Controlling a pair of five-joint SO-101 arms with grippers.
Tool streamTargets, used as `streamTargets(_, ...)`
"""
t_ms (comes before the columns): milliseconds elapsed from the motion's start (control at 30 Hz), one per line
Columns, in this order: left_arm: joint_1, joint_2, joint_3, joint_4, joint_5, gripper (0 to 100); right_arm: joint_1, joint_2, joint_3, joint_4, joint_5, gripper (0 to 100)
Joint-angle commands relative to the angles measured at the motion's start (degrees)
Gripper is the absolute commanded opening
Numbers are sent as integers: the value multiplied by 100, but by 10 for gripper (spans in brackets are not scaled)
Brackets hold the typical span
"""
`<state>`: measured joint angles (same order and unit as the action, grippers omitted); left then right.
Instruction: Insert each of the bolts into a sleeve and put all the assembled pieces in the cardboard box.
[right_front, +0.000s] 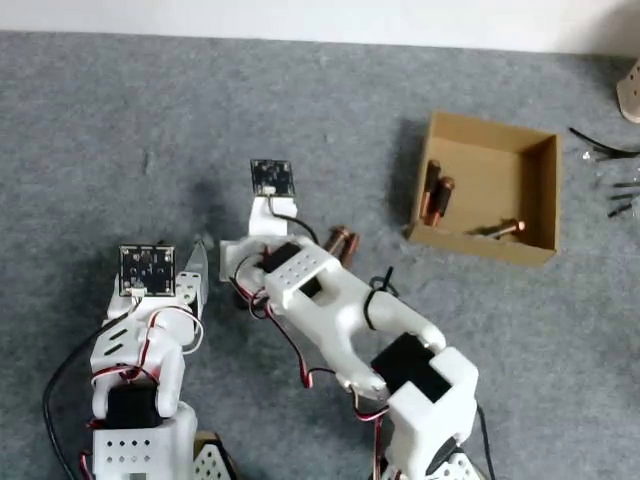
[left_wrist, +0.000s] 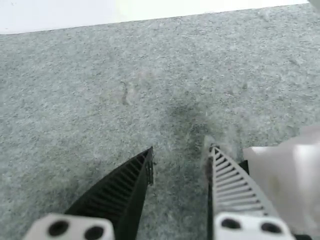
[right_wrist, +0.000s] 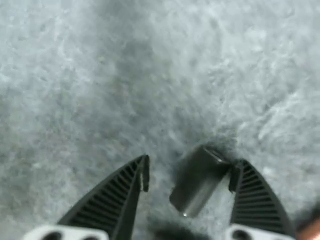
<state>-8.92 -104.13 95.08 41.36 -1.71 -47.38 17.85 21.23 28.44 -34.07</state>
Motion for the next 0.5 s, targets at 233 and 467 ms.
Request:
streamTargets(233,-22,-22,-40,-158,26,171,-57,22,-13,690,-79,164)
streamTargets(467,-22,-22,-31,-158,18,171,-48,22,-13,716,-53,4)
